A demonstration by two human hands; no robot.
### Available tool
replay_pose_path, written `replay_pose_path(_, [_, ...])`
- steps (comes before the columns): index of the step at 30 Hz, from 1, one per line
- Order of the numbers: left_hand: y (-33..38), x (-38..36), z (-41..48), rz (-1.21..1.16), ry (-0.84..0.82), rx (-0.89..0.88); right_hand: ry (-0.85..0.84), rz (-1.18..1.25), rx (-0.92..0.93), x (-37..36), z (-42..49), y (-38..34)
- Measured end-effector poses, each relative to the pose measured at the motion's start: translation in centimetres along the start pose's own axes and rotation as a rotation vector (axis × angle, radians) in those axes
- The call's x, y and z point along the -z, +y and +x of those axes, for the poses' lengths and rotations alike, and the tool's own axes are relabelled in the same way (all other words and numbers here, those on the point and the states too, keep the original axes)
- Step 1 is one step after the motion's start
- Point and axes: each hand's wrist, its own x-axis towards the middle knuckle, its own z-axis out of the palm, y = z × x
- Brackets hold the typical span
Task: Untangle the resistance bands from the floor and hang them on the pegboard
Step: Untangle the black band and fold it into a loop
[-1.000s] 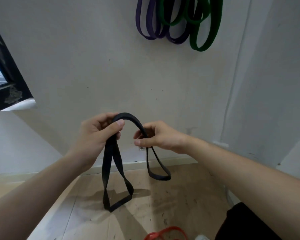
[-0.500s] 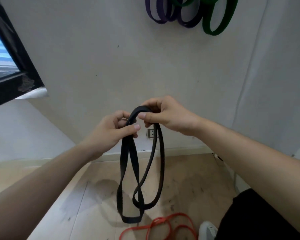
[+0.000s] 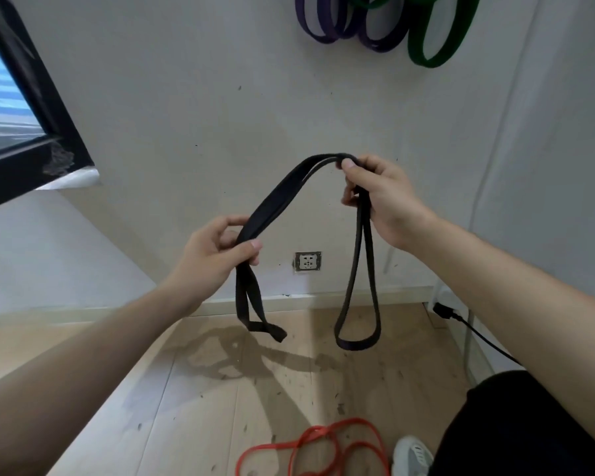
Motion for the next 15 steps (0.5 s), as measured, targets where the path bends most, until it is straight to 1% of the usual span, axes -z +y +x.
replay_pose_path(3, [0.3,0.1,0.2,-0.03,0.101,-0.04,-0.05,-0.039,-0.114,1.4,0.5,1.1])
replay_pose_path(7, [0.9,0.2,0.3,-0.098,0.188,-0.076,-0.216,-0.266,-0.182,2.5,0.4,2.5])
replay_pose_path(9, [1.3,0.3,0.3,-0.109,0.198,-0.079,-0.279,-0.36,-0.194,2.7,0.2,3.0])
replay_pose_path(12, [1.8,0.2,0.2,-0.103,0.192,-0.086,-0.346,-0.415,-0.212,2.8,0.1,3.5])
replay_pose_path(15, [2.0,-0.2,-0.1,-0.108,0.172,-0.092,-0.447,-0.472,-0.245,2.9,0.0,4.1])
